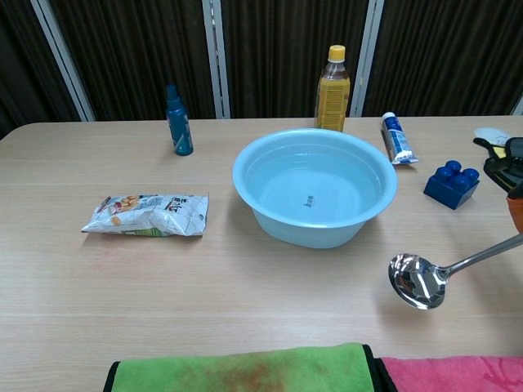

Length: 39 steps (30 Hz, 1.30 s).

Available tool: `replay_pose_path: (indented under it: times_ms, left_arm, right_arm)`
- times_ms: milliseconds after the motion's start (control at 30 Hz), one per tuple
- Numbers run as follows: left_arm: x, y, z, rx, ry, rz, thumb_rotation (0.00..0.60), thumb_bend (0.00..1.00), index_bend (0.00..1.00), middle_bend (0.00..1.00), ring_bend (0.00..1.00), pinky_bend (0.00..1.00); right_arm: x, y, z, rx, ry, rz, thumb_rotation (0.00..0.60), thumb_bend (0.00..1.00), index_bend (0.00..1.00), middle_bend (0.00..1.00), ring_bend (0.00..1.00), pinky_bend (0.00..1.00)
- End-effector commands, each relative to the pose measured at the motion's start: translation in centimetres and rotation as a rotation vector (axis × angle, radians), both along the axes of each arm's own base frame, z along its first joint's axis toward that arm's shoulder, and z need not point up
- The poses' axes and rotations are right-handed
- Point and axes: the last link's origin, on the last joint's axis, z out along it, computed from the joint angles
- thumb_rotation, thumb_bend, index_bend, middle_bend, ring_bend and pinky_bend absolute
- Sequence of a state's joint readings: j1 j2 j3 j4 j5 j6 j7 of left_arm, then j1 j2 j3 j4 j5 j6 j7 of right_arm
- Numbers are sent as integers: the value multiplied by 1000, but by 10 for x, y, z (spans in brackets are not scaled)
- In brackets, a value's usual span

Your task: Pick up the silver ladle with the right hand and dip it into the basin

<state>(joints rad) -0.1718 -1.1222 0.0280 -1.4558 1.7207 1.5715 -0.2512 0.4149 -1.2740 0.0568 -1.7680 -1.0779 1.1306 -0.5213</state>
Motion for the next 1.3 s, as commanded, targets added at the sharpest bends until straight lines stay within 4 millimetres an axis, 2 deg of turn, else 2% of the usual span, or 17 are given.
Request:
replay_pose_path:
  times_ms: [33,433,767,1000,1300]
  left_arm:
    - [0,-1,2,3,-6,-4,600,354,91,0,0,0]
    - [0,-2,4,7,-12,-4,600,355,91,0,0,0]
    - [-1,-2,4,10,-6,3,600,354,91,0,0,0]
    - [-1,0,4,12,-8,12,600,355,91,0,0,0]
    - [-6,6,11,45,-28,41,600,354,91,0,0,0]
  right_arm:
    - [9,4,13,-1,15,19,600,599,644,0,0,0]
    - [41,5,47,-30,64,47,600,623,652,0,0,0]
    - [74,-11,68,-31,90,49,600,625,652,0,0,0]
    - [99,-29,67,18,80,38,600,626,652,0,0,0]
    - [132,-66,58,74,77,16,600,628,652,0,0,0]
